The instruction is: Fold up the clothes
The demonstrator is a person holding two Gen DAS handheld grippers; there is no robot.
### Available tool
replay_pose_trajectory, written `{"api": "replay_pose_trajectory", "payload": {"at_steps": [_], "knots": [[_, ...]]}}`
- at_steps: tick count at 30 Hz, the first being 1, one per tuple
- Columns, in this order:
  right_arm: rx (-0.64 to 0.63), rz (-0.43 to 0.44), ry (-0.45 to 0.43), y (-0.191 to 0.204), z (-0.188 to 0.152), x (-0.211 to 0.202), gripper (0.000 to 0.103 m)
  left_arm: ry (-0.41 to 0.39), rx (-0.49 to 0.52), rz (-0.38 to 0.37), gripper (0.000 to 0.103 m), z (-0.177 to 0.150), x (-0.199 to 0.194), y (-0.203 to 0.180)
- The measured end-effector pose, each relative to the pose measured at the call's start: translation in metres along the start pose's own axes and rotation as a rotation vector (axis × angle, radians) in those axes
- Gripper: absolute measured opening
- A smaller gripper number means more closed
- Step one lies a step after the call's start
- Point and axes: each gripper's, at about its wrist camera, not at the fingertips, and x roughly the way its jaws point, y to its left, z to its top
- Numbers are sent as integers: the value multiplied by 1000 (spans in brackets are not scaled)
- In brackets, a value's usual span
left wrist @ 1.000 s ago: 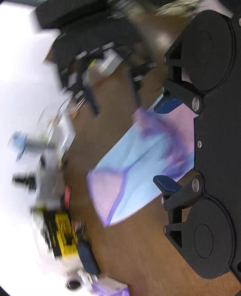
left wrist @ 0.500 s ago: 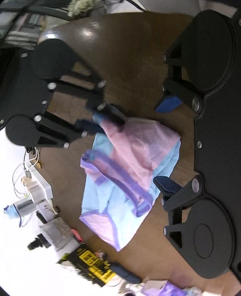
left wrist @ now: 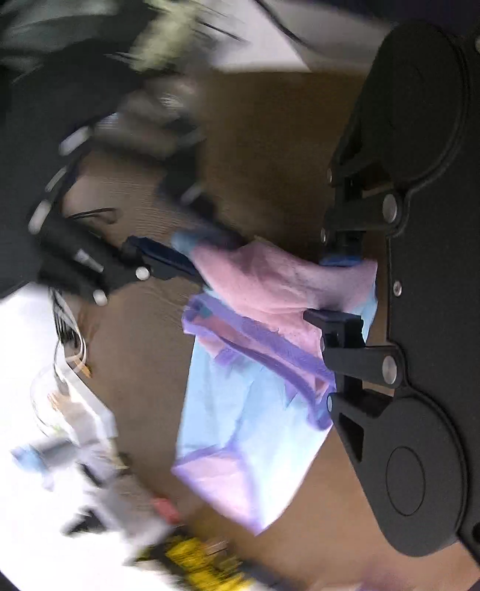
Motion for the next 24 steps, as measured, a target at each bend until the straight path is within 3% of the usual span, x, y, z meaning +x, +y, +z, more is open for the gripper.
{"api": "replay_pose_trajectory", "payload": {"at_steps": [2,7,10,12,14,17,19,24], "knots": [[-37,-41,-17,15,-5,-2,69,-15,-64,-47,17,2,-6,12],[-70,-145,-37,38,-17,18,67,-42,-146,-91,16,-1,-13,22],[-21,-139,2,30,-17,29,21,-24,-149,-137,15,-5,-16,20],[23,-75,4,25,-12,20,15,-4,-168,-225,15,-7,-23,17],[56,8,-3,24,-11,7,14,24,-220,-400,15,-12,-30,18],[119,210,6,20,-11,-17,14,47,-262,-552,15,-19,-38,23],[188,367,9,12,-12,-29,14,49,-292,-605,15,-22,-44,28],[325,518,-24,-26,-14,-22,15,-20,-401,-588,15,-28,-54,49]]}}
